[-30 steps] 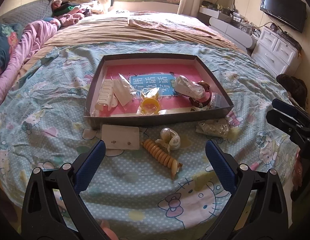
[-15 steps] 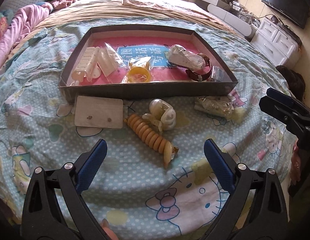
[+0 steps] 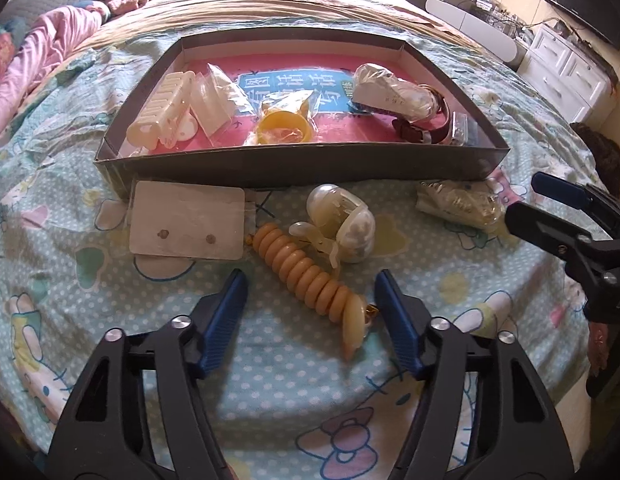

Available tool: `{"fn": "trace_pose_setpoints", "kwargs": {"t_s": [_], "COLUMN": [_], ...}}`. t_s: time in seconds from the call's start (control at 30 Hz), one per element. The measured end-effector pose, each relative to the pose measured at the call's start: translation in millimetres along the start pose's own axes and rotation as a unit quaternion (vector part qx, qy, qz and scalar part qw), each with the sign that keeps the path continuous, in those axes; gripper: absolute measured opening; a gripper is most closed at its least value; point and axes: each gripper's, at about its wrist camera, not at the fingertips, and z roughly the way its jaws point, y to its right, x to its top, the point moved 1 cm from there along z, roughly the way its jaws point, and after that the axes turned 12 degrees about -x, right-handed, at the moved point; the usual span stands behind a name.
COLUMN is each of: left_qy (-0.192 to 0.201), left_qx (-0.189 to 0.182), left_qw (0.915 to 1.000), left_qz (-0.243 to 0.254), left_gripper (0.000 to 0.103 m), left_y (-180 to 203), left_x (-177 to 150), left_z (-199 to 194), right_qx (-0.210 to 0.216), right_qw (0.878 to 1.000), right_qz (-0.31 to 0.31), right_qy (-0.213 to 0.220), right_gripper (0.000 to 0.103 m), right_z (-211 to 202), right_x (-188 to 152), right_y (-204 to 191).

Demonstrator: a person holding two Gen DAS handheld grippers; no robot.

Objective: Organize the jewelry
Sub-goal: 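Grasp the orange coiled spiral with the left gripper while the right grasps the clear gold-item bag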

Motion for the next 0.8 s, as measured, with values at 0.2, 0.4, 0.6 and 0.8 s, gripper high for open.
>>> {"fn": "trace_pose_setpoints", "kwargs": {"t_s": [0.2,0.4,0.6,0.8], "left_qy": [0.001,0.003,0.012,0.034], "left_qx": [-0.003,-0.026,-0.039,-0.042], "left_qw": [1.0,0.9997,0.9992,0.9985], "left_qz": [0.005,0.001,0.004,0.006], "left_gripper": [0.021,0.017,0.015,0.015], "left_y": [-4.2,-7.5,-5.7,-4.8], "left_x": [-2.7,-4.6,-8.3,-9.8], "left_z": [-4.5,-13.5,-28.9,-49.5], "right_qx": [0.002,0.006,0.031,0.044], "right_qw": [0.999,0.998,0.998,0.998], "right_qz": [-0.035,-0.06,-0.061,-0.045], "right_qy": [-0.021,-0.031,-0.014,0.008], "right_gripper": [0.077,0.048,0.04,0.039], "right_z": [25.4,40.7,24.9,-4.8], "right_x": [5.7,2.7,-6.3,-8.6], "right_y": [-20.7,-34.5,-36.3,-33.7]}}
